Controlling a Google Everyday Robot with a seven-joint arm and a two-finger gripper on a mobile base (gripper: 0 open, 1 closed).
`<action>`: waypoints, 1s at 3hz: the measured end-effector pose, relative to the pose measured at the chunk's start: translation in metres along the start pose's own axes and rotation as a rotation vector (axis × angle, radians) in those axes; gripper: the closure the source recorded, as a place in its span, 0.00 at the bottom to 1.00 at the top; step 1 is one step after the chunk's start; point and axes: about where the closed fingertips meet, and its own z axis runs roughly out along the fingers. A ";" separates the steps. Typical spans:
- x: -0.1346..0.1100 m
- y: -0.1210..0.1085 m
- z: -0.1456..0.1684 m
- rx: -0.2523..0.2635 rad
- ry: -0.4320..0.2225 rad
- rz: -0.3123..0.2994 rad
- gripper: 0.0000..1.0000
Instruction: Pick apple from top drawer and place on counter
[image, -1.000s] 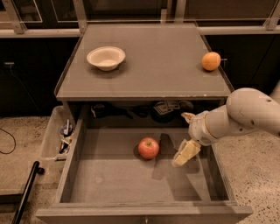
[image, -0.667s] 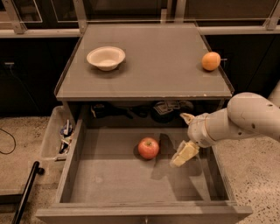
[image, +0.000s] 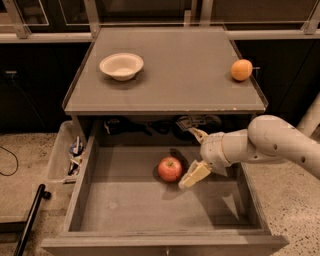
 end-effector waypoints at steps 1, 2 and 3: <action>-0.001 0.002 0.023 -0.057 -0.046 -0.003 0.00; 0.008 0.008 0.045 -0.108 -0.032 -0.001 0.00; 0.018 0.015 0.062 -0.150 -0.011 0.009 0.00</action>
Offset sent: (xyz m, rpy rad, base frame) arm 0.0108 0.0393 -0.0599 0.0218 0.1001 0.1238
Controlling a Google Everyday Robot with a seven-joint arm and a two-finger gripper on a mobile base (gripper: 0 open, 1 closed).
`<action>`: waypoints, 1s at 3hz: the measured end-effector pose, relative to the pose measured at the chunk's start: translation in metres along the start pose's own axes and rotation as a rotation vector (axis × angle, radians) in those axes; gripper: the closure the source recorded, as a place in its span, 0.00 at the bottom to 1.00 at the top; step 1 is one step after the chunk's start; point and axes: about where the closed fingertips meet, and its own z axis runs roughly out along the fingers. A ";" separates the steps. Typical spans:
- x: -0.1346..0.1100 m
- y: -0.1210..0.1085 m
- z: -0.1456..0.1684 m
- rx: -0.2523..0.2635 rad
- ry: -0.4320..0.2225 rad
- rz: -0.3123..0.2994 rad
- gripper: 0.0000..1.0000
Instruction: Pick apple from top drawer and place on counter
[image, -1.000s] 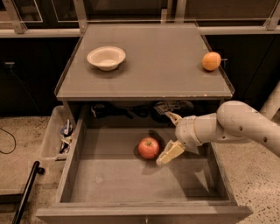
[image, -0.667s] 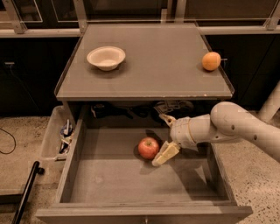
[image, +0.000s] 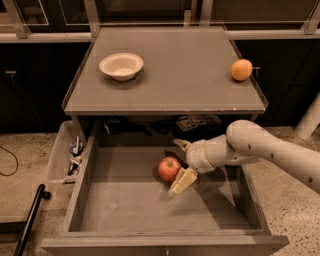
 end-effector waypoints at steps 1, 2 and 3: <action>0.010 0.002 0.012 -0.015 0.034 0.012 0.00; 0.010 0.002 0.012 -0.015 0.034 0.012 0.19; 0.010 0.002 0.012 -0.015 0.034 0.012 0.43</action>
Offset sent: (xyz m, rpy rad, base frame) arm 0.0000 0.0025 -0.0132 -0.0258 0.0211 0.0012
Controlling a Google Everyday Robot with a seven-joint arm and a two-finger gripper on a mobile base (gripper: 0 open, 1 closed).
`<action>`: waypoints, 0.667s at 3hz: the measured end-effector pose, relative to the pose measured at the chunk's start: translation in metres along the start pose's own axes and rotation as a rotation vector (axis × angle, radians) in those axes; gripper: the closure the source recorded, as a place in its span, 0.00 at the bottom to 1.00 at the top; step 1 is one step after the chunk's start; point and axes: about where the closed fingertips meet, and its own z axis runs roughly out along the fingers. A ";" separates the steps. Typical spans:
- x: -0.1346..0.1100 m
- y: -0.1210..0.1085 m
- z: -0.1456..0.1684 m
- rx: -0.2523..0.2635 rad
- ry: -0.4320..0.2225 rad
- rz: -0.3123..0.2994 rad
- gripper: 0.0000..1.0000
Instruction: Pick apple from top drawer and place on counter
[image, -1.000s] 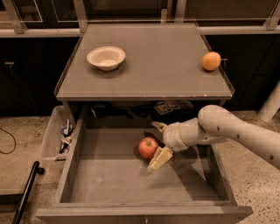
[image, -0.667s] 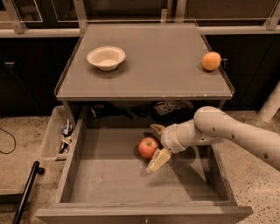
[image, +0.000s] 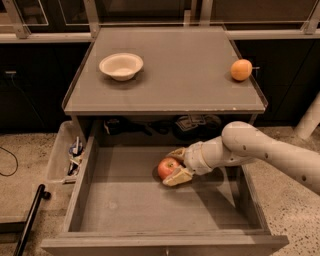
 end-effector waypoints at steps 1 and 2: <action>0.000 0.000 0.000 0.000 0.000 0.000 0.66; 0.000 0.001 0.000 -0.001 -0.001 0.001 0.89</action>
Offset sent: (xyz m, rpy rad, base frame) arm -0.0031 -0.0018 -0.0002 0.0079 0.0080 -0.0054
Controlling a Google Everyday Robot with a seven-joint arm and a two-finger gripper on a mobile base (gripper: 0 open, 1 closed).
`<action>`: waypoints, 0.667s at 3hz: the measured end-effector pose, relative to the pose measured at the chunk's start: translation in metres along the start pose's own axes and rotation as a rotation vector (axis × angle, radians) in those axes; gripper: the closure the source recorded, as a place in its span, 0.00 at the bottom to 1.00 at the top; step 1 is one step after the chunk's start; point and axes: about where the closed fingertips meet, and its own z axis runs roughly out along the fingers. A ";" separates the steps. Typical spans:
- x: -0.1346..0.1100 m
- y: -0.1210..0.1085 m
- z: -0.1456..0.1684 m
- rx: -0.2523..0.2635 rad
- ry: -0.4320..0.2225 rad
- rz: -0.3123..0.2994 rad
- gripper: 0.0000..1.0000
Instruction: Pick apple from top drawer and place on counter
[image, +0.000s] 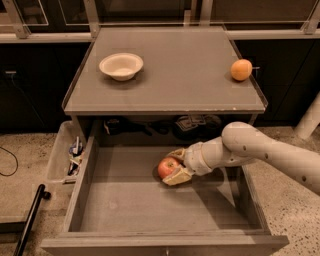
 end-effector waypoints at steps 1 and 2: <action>-0.003 0.010 -0.018 0.009 0.006 -0.006 1.00; -0.019 0.018 -0.064 0.038 0.008 -0.042 1.00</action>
Offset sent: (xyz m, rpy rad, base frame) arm -0.0473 -0.0685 0.1197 -0.0375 -0.1233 -0.0059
